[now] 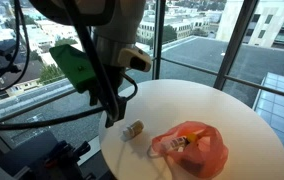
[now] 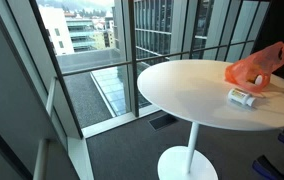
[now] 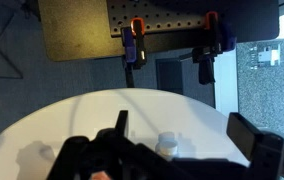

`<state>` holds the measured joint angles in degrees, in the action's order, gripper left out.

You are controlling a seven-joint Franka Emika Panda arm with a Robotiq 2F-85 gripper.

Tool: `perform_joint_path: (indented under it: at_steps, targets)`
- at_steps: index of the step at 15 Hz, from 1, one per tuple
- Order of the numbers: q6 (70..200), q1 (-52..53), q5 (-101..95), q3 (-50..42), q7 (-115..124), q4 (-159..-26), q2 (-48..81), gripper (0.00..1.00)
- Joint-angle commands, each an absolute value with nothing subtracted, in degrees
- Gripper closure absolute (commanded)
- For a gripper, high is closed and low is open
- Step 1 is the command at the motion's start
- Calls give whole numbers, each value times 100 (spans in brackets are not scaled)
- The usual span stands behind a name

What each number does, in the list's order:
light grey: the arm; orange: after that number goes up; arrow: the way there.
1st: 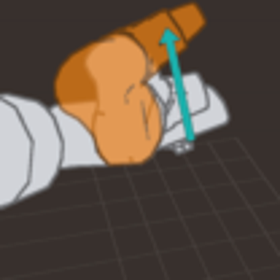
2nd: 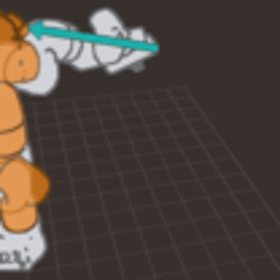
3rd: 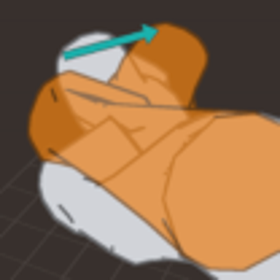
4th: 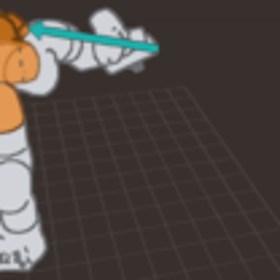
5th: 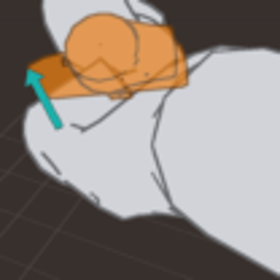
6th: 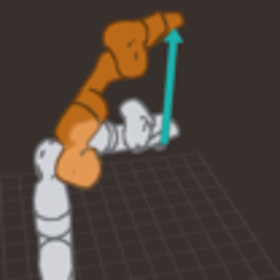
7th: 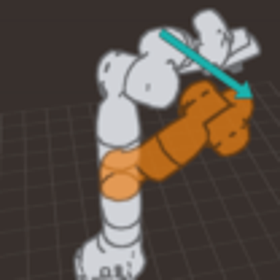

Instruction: Pick up the white medicine bottle from the table and put it in the orange plastic

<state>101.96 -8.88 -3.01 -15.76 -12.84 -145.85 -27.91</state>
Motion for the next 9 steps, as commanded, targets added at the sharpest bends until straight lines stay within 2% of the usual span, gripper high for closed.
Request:
perform_joint_path:
  at_steps: [1, 9]
  targets:
    - [10184, -966, -271, -1503, -1314, -14575, -2779, 0]
    - [10486, -873, -238, -1390, -1243, -14346, -2435, 0]
